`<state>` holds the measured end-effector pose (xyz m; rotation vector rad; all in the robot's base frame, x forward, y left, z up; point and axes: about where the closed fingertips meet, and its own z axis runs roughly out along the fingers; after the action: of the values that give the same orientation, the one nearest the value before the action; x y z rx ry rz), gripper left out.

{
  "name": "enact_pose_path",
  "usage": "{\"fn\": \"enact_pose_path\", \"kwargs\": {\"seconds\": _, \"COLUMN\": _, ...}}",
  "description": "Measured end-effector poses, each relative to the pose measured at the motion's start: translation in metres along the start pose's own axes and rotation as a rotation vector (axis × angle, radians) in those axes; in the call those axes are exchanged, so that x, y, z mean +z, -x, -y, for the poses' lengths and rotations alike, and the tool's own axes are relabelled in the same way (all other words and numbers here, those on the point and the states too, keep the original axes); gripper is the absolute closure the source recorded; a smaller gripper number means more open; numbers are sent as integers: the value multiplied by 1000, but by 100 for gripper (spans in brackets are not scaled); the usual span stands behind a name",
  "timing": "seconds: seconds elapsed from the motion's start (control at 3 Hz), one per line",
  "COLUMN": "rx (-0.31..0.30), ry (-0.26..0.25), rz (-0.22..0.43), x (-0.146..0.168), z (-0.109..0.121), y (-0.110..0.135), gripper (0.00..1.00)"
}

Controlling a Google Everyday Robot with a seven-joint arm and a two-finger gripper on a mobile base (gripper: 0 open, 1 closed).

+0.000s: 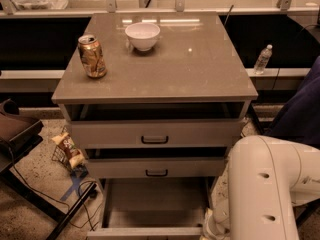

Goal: Open bottom drawer

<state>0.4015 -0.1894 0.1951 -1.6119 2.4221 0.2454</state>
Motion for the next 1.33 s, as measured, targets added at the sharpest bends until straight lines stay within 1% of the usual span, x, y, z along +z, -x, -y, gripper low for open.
{"fn": "enact_pose_path", "kwargs": {"seconds": 0.33, "rx": -23, "ry": -18, "rz": -21, "x": -15, "z": 5, "y": 9, "gripper": 0}}
{"fn": "enact_pose_path", "kwargs": {"seconds": 0.67, "rx": -36, "ry": -82, "rz": -67, "x": -47, "z": 20, "y": 25, "gripper": 13}}
{"fn": "enact_pose_path", "kwargs": {"seconds": 1.0, "rx": -120, "ry": -145, "rz": -79, "x": -87, "z": 29, "y": 48, "gripper": 36}}
{"fn": "enact_pose_path", "kwargs": {"seconds": 1.33, "rx": -209, "ry": -160, "rz": -35, "x": -95, "z": 30, "y": 61, "gripper": 60}}
